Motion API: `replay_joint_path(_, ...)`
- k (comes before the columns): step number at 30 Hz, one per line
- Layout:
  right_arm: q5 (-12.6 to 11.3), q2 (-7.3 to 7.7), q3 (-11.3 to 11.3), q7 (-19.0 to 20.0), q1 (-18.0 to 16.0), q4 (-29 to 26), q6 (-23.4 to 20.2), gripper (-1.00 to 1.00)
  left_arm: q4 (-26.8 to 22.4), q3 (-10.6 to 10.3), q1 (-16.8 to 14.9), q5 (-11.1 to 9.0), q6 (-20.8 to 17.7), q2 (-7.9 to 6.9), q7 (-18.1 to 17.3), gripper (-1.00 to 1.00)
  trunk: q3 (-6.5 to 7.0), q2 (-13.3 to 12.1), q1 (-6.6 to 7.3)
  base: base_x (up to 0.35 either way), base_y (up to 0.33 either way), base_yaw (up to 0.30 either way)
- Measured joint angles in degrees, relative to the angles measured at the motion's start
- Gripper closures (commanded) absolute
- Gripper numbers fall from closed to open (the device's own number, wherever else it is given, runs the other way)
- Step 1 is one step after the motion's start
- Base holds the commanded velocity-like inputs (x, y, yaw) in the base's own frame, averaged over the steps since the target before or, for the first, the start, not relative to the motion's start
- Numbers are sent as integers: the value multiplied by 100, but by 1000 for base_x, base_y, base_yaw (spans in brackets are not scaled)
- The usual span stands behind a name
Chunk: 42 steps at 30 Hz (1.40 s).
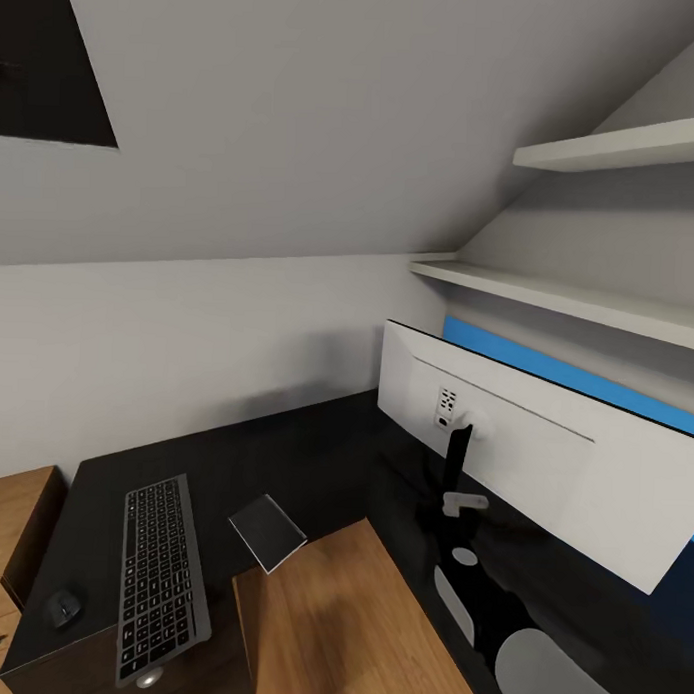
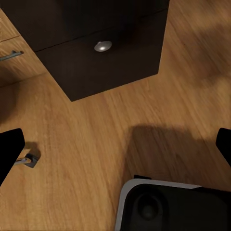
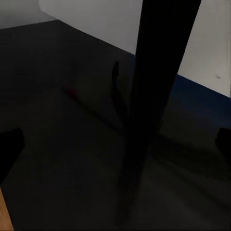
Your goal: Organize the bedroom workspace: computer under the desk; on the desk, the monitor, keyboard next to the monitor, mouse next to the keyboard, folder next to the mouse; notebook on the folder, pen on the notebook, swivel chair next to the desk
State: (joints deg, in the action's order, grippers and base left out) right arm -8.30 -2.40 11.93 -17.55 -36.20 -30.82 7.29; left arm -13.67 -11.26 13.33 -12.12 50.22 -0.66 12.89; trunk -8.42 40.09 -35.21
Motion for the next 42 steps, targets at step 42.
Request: replay_joint_path(42, 12, 156, -32, 6, -3, 608, 491, -100, 1, 67, 0, -34, 18, -16, 25, -100, 0, 0, 2, 54, 0, 0)
